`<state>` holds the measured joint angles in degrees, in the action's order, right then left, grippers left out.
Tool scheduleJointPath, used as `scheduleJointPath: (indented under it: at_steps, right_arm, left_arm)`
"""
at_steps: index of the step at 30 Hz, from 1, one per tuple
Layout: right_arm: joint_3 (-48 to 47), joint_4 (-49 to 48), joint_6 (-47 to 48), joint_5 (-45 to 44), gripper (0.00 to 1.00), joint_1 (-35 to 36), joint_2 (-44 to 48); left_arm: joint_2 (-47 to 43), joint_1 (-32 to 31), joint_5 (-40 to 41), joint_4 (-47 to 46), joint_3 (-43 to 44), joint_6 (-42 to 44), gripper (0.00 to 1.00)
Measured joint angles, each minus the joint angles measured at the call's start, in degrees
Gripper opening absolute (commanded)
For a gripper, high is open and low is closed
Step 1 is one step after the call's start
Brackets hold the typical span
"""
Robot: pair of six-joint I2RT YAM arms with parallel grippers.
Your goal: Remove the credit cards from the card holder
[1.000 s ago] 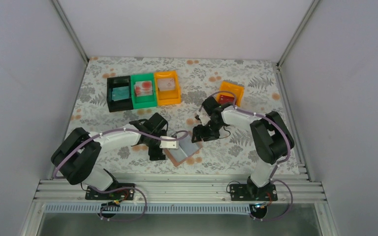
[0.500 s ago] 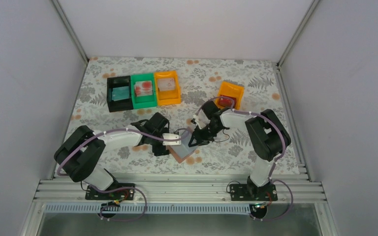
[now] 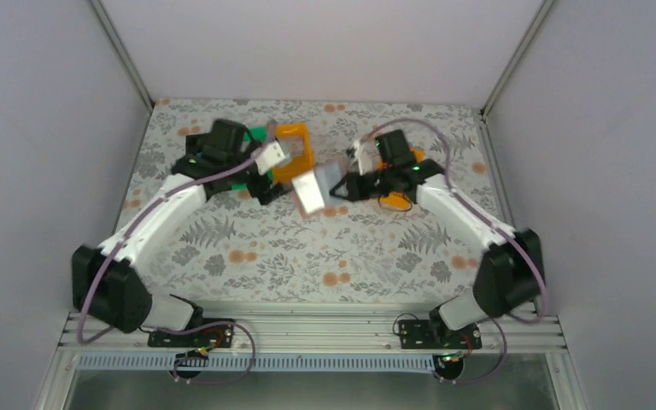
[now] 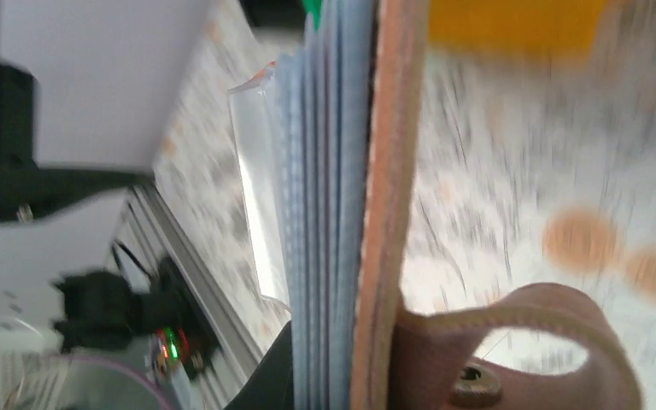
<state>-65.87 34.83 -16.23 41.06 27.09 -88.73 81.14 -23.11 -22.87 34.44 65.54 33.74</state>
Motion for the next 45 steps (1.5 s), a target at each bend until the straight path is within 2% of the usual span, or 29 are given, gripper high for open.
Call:
scheduleJointPath:
  at_steps: [4,7,12,16,18,20,24,25,26,29,31,33,38,42,45]
  right_arm:
    - [-7.74,-4.17,-2.34,-4.0,0.04,-0.11,10.34]
    - [-10.51,-7.32,-3.72,-5.18,0.04,0.02,15.78]
    - [-13.22,-9.88,-4.09,-4.09,0.04,0.42,18.38]
    - [-13.27,-10.62,-3.93,-1.49,0.04,0.55,18.75]
    - [-13.27,-10.86,-3.74,-0.31,0.04,0.61,19.04]
    - [-13.27,-11.43,-3.58,0.59,0.04,0.63,19.47]
    - [-13.25,-12.15,-3.15,2.29,0.04,0.63,20.31]
    - [-13.25,-12.37,-2.99,2.86,0.06,0.63,20.41]
    - [-13.25,-12.5,-2.89,3.39,0.15,0.63,20.46]
    - [-13.27,-12.33,-2.03,4.48,0.53,0.63,20.46]
    - [-13.44,-11.69,-0.68,4.87,0.69,0.63,20.5]
    - [-13.79,-10.27,0.57,4.96,0.78,0.42,20.9]
    - [-14.53,-6.78,5.03,5.38,0.9,-1.55,24.2]
    - [-17.03,-4.02,8.22,7.93,0.9,-4.96,25.38]
    - [-19.23,-1.77,11.04,10.23,0.83,-8.57,24.79]
  left_arm:
    - [-6.86,0.81,-8.41,1.27,10.51,-7.39,1.0]
    - [-10.23,0.59,-14.12,-0.87,15.23,-16.33,1.0]
    - [-9.33,0.61,-20.59,-7.76,17.27,-30.16,1.0]
    - [-8.04,0.35,-25.73,-12.0,15.93,-36.96,0.98]
    - [-7.8,-0.39,-27.85,-12.85,15.54,-38.8,0.83]
    - [-7.61,-1.33,-29.7,-13.53,15.54,-40.15,0.62]
    - [-7.45,-2.84,-32.04,-14.88,15.52,-41.2,0.06]
    - [-7.39,-3.19,-32.39,-15.23,15.52,-41.38,0.03]
    - [-7.34,-3.52,-32.72,-15.58,15.52,-41.57,0.03]
    - [-7.26,-3.78,-33.07,-15.72,15.52,-41.75,0.02]
    - [-7.17,-3.85,-33.16,-15.28,15.58,-41.07,0.02]
    - [-7.15,-4.04,-33.16,-14.23,15.87,-39.69,0.02]
    - [-7.17,-4.07,-34.29,-11.37,17.57,-35.12,0.02]
    - [-7.19,-4.07,-35.91,-8.61,19.8,-30.27,0.02]
    - [-7.48,-4.07,-36.79,-5.88,21.31,-26.58,0.02]
